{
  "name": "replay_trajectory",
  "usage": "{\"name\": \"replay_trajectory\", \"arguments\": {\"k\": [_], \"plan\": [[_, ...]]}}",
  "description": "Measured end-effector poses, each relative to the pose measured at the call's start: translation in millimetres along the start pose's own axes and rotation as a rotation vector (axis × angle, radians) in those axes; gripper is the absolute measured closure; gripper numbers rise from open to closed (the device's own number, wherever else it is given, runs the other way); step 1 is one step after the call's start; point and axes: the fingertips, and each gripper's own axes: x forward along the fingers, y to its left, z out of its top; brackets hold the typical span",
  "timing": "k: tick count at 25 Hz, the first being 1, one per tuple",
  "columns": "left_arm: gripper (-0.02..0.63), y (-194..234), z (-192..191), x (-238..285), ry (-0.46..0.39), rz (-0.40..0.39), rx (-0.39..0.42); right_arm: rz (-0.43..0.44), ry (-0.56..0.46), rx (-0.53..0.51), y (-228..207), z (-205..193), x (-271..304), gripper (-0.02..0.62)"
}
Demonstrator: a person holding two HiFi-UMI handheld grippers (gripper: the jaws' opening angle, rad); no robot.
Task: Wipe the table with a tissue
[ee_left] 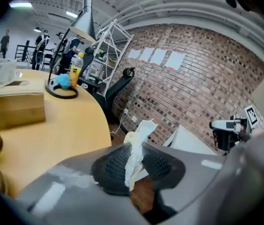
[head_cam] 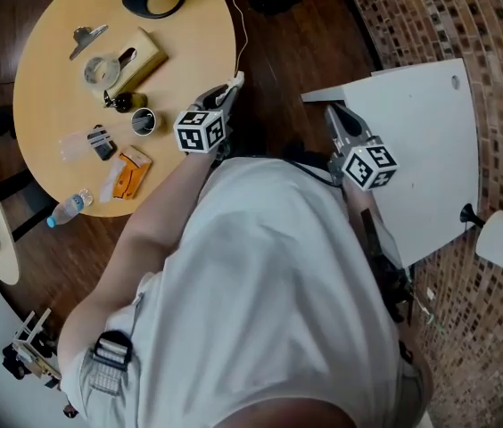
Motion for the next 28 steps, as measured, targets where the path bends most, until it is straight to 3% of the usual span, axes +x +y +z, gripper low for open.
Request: {"name": "replay_trajectory", "arguments": {"k": [14, 22, 28], "plan": [[0.534, -117.7, -22.8, 60.5, 0.168, -0.313, 0.254, -0.206, -0.088, 0.119, -36.4, -37.8, -83.1, 0.588], [0.534, -196.9, -24.0, 91.0, 0.19, -0.398, 0.454, -0.277, -0.187, 0.153, -72.7, -36.9, -143.1, 0.588], [0.534, -275.8, -43.8, 110.5, 0.204, -0.48, 0.523, -0.34, -0.23, 0.18, -110.4, -49.0, -206.5, 0.588]]}}
